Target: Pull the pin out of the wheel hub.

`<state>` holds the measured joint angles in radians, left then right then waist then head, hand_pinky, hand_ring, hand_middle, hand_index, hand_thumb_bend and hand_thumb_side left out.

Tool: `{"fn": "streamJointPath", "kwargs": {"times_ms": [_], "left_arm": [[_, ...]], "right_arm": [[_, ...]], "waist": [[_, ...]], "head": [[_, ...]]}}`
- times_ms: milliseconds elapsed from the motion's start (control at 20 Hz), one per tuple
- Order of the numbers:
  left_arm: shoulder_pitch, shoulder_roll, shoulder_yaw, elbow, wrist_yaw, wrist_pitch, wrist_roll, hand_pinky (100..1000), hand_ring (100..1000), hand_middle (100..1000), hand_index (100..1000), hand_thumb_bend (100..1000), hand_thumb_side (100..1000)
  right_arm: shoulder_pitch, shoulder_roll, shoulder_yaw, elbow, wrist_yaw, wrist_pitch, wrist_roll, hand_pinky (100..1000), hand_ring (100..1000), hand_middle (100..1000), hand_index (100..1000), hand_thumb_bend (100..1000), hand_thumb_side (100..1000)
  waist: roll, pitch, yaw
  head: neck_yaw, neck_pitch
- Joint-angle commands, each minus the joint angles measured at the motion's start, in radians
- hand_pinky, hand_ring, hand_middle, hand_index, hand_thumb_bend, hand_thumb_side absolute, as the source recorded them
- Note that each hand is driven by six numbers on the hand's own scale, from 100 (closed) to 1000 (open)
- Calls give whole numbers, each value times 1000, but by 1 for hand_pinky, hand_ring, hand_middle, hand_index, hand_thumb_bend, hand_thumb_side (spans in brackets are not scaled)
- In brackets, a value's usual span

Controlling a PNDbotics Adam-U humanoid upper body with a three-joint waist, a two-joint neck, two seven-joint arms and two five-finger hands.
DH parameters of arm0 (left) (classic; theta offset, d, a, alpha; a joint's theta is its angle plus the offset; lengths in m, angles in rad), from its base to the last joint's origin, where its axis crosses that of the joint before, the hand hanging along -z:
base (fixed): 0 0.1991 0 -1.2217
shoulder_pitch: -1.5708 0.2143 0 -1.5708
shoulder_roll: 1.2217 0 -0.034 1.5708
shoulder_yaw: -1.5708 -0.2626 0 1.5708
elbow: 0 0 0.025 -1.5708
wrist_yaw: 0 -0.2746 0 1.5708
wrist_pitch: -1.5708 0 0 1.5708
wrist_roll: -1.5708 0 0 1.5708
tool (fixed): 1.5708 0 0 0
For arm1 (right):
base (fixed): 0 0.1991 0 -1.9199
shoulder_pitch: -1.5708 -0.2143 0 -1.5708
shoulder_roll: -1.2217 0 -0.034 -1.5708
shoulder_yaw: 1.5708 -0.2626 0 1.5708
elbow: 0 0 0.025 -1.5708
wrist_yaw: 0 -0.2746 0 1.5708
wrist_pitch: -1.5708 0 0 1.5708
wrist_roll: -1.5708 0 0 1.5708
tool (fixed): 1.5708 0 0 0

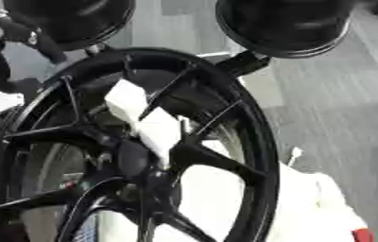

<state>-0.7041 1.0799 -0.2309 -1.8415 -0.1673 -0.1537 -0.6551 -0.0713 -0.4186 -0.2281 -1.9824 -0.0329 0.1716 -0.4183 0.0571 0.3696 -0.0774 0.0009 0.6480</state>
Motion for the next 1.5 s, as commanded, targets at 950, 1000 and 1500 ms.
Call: {"fn": "streamJointPath", "kwargs": {"times_ms": [950, 1000, 1500], "left_arm": [[66, 9, 121, -37, 57, 58, 190, 842, 762, 664, 835, 100, 280], [79, 4, 138, -48, 64, 61, 222, 843, 761, 661, 836, 100, 289], [270, -130, 306, -156, 46, 120, 523, 839, 754, 648, 847, 100, 403]], "right_arm": [[-20, -142, 9, -18, 67, -40, 20, 752, 667, 606, 680, 100, 531], [-22, -159, 12, -18, 75, -44, 23, 755, 669, 608, 682, 100, 528], [-46, -325, 48, -18, 135, -79, 56, 782, 697, 633, 706, 100, 524]], "waist": [[-28, -33, 15], [-30, -34, 18], [-50, -32, 39]], "head": [[-2, -6], [-2, -6], [-12, -20]]}}
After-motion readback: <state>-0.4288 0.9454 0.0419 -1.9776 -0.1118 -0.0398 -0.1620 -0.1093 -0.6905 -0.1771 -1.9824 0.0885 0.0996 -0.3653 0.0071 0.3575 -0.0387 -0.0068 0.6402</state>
